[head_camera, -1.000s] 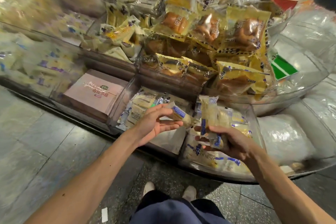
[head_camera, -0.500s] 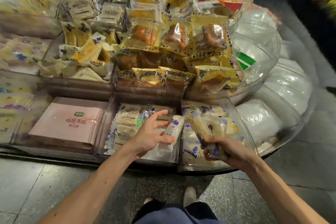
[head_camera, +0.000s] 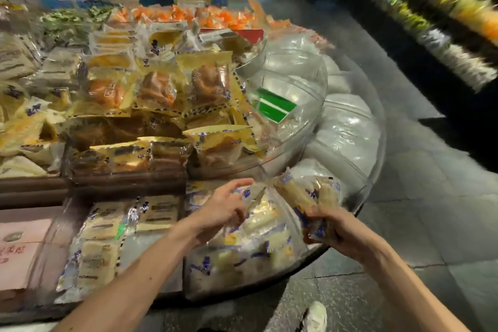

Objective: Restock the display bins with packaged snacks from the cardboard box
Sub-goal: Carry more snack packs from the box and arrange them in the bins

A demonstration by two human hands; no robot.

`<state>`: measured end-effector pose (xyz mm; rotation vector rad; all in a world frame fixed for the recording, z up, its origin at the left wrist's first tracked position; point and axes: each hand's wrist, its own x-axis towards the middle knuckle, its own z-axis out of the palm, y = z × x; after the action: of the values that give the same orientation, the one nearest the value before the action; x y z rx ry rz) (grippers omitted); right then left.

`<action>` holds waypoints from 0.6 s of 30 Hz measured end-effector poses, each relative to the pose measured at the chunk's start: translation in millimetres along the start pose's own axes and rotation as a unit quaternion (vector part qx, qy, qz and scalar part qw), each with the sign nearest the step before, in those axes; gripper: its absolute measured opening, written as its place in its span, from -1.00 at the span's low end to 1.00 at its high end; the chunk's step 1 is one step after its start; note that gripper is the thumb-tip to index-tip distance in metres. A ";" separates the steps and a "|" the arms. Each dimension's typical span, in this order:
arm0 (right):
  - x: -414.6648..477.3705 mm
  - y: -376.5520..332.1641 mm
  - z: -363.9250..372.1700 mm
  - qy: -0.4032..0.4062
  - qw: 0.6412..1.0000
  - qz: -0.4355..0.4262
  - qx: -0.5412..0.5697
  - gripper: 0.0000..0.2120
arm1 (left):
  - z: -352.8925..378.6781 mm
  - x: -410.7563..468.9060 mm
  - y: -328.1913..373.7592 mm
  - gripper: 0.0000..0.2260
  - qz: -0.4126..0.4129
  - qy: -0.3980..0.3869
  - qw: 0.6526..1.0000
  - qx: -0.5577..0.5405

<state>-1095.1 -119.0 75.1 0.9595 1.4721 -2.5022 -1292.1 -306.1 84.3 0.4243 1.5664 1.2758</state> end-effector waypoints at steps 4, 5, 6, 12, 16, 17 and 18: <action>-6.6 -24.8 -88.0 0.032 0.999 0.001 0.006 -0.36 | 75.3 52.2 32.5 -0.82 0.001 0.037 0.999 -0.019; -8.9 -31.0 -107.7 0.032 0.999 0.004 0.010 -0.34 | 89.8 65.2 35.2 -0.83 -0.006 0.054 0.998 -0.039; -11.0 -37.2 -128.5 0.031 0.999 0.007 0.015 -0.34 | 104.0 78.3 36.2 -0.82 -0.017 0.067 0.996 -0.055; -10.3 -76.7 -222.2 0.016 0.999 0.034 0.006 -0.36 | 180.0 134.8 28.9 -0.65 -0.111 0.113 0.967 -0.200; 8.8 -99.1 -252.4 0.005 0.999 0.039 0.011 -0.65 | 210.8 158.7 37.1 -0.73 -0.111 0.161 0.965 -0.175; 14.9 -103.7 -257.5 0.004 0.999 0.041 0.005 -0.65 | 217.1 162.8 41.4 -0.77 -0.110 0.164 0.964 -0.177; 20.6 -107.5 -262.0 0.005 0.999 0.044 0.003 -0.62 | 223.2 167.6 45.1 -0.82 -0.107 0.167 0.962 -0.189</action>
<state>-1027.7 156.2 56.2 1.0168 1.3927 -2.4452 -1184.3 -45.5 62.9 -0.2089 1.5425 1.4853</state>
